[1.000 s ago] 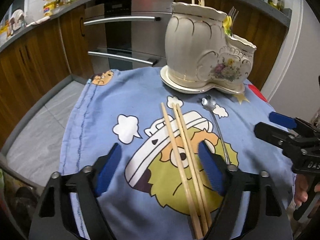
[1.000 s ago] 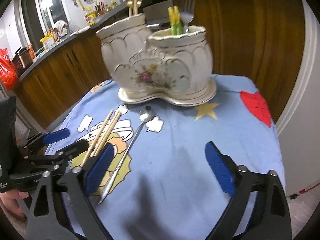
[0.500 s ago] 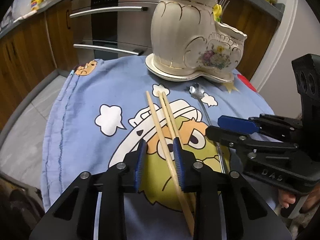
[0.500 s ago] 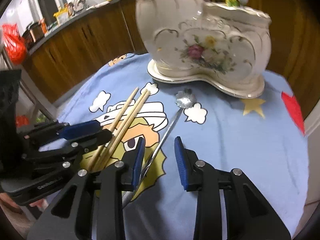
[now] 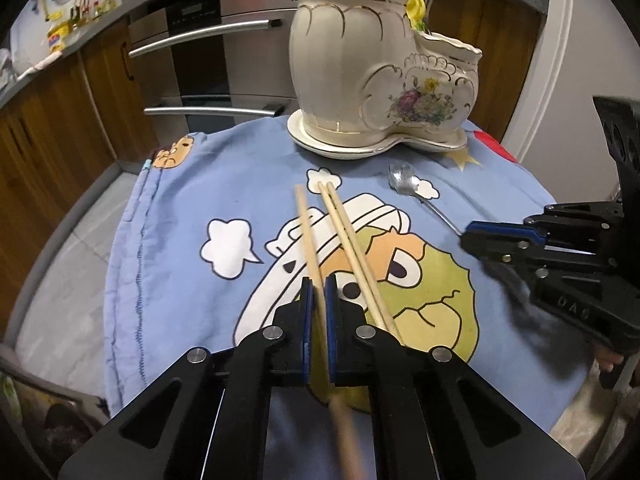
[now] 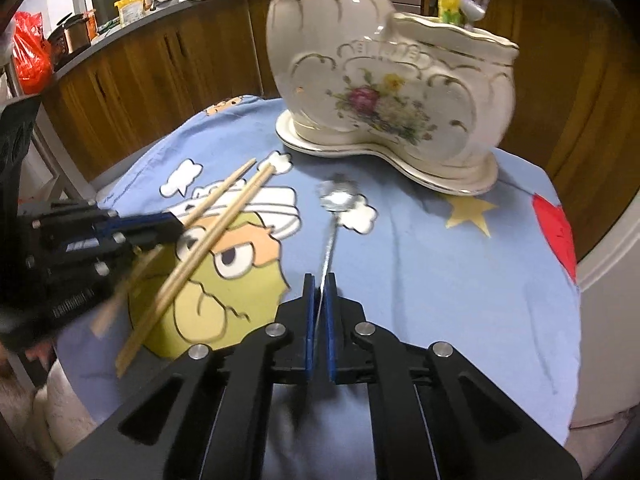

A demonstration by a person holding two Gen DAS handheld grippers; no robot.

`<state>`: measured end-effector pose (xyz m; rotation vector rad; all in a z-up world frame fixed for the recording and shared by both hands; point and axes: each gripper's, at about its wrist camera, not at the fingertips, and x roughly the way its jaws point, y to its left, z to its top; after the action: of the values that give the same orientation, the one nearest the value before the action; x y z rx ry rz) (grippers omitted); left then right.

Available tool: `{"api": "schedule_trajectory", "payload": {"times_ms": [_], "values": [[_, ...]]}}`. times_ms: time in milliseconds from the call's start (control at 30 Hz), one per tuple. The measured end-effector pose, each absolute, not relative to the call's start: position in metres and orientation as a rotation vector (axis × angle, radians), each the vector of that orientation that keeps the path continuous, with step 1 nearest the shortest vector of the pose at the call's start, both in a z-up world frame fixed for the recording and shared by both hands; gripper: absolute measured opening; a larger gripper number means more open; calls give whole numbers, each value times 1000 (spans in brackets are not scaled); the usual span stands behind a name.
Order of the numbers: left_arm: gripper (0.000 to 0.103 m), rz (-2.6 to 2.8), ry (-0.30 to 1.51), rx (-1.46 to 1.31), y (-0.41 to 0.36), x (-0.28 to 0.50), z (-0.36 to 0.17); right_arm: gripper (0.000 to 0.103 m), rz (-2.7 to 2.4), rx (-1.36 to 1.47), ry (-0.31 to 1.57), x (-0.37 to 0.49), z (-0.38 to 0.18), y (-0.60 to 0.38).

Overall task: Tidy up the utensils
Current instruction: 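Grasp a wooden chopstick with the left tool while the right tool grasps the flower-handled spoon, then lift the chopstick with the left tool while the right tool carries the spoon to the holder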

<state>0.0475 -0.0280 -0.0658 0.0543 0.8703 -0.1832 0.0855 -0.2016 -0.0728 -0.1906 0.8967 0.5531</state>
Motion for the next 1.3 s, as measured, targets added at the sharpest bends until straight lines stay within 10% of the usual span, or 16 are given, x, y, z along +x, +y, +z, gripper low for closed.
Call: {"api": "schedule_trajectory", "payload": {"times_ms": [567, 700, 1300], "values": [[15, -139, 952, 104, -35, 56, -68, 23, 527, -240, 944, 91, -70, -216], [16, -119, 944, 123, -37, 61, -69, 4, 542, -239, 933, 93, -70, -215], [7, -229, 598, -54, -8, 33, -4, 3, 595, -141, 620, 59, -14, -241]]}}
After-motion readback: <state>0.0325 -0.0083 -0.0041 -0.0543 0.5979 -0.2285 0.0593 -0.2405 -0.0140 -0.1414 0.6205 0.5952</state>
